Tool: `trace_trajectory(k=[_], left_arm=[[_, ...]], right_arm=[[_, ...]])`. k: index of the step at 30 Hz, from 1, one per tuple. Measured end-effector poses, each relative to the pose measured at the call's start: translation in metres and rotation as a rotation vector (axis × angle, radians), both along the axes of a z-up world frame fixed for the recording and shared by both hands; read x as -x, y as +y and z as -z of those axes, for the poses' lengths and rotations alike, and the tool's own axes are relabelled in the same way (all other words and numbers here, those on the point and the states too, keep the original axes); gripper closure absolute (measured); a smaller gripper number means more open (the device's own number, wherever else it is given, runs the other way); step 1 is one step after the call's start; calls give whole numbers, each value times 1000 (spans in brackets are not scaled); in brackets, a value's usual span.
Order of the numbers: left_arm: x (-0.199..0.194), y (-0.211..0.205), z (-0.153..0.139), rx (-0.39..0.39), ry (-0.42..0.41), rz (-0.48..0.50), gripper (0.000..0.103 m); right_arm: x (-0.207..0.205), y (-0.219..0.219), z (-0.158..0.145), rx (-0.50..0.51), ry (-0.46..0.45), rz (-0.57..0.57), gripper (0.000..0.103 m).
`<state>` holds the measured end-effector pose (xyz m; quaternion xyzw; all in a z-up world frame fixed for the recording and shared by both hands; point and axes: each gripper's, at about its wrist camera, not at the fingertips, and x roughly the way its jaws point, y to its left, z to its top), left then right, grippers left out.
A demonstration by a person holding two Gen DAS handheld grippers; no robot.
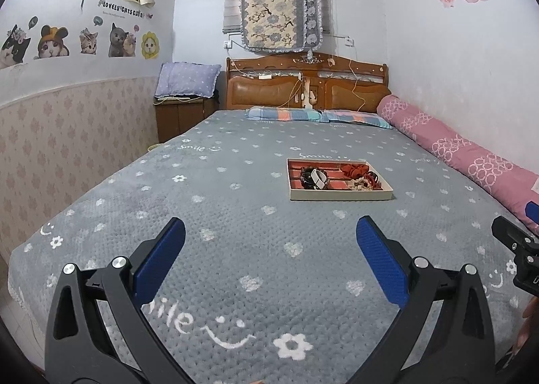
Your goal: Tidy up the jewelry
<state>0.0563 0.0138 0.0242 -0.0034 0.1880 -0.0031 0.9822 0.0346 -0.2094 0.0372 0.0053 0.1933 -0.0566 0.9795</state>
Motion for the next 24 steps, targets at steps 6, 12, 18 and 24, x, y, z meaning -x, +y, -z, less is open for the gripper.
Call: trace_trajectory(k=[6, 12, 18, 24], left_arm=[[4, -2, -1, 1, -15, 0, 5], [8, -5, -2, -2, -27, 1, 5], [12, -7, -5, -11, -42, 0, 5], [13, -6, -8, -7, -44, 8, 5]], right_arm=[[3, -1, -2, -9, -14, 4, 4], [4, -1, -3, -11, -22, 5, 4], [5, 0, -4, -11, -26, 4, 4], [6, 1, -5, -12, -25, 4, 4]])
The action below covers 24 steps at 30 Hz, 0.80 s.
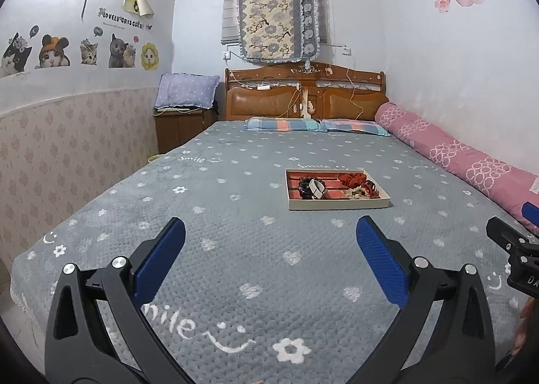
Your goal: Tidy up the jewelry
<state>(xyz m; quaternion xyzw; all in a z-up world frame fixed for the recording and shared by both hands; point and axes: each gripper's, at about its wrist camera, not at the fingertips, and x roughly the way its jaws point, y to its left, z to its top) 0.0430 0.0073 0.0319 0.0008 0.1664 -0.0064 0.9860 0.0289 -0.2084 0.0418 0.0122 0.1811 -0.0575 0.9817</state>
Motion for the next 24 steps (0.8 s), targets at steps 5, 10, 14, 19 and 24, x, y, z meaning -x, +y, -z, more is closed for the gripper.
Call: trace_trajectory(k=[5, 10, 14, 19, 24], left_arm=[[0, 0, -1, 2, -4, 1, 5], [1, 0, -2, 1, -8, 2, 5], [3, -3, -3, -3, -20, -2, 5], [5, -5, -5, -8, -32, -4, 5], [6, -5, -6, -4, -35, -4, 5]], right_arm=[[0, 0, 0, 2, -1, -1, 4], [0, 0, 0, 3, -3, 1, 4], [2, 0, -3, 1, -14, 2, 4], [3, -2, -5, -2, -22, 3, 4], [4, -1, -5, 3, -28, 4, 4]])
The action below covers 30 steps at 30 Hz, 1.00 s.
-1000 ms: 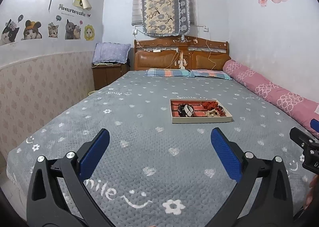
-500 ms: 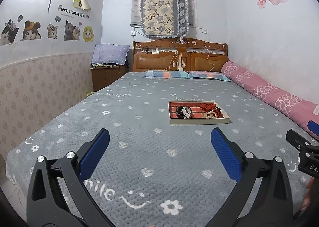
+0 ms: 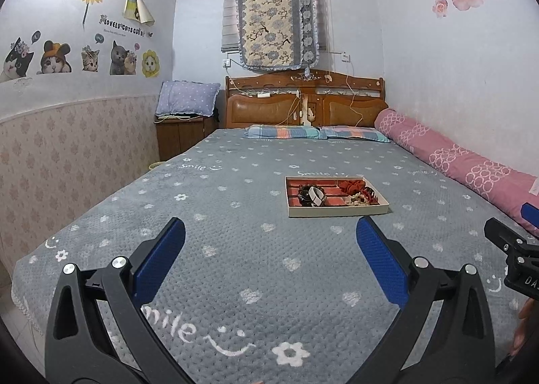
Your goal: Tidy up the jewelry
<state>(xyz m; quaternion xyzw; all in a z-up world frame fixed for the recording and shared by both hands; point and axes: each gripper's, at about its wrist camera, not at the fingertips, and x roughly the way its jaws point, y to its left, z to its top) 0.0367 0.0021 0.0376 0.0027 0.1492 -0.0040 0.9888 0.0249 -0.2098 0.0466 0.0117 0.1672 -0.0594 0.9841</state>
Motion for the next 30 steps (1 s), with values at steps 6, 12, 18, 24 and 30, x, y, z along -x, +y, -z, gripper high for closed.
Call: trace_trajectory(k=[6, 12, 18, 24, 30], left_arm=[[2, -2, -1, -2, -7, 0, 5], [3, -4, -2, -8, -13, -1, 5], [4, -5, -4, -15, -18, -9, 5], [4, -3, -4, -11, -10, -4, 5], [4, 0, -5, -6, -8, 5, 5]], right_arm=[[2, 1, -6, 3, -16, 3, 4], [3, 2, -7, 7, -26, 4, 4], [3, 2, -7, 7, -27, 3, 4], [3, 3, -7, 9, -28, 2, 4], [3, 4, -6, 11, -29, 6, 4]])
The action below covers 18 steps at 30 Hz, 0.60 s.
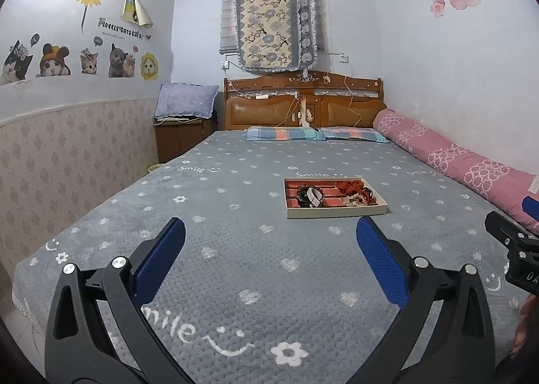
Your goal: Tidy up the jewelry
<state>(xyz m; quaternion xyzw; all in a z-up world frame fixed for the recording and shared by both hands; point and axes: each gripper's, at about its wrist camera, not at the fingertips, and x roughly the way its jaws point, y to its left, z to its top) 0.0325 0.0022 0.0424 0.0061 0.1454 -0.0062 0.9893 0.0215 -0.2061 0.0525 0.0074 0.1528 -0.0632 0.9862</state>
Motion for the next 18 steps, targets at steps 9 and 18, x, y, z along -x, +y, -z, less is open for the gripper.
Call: trace_trajectory(k=[9, 18], left_arm=[[0, -1, 1, -8, -5, -2, 5], [1, -1, 1, -7, -7, -4, 5]], right_arm=[[1, 1, 1, 2, 1, 0, 4], [1, 3, 2, 2, 3, 2, 4]])
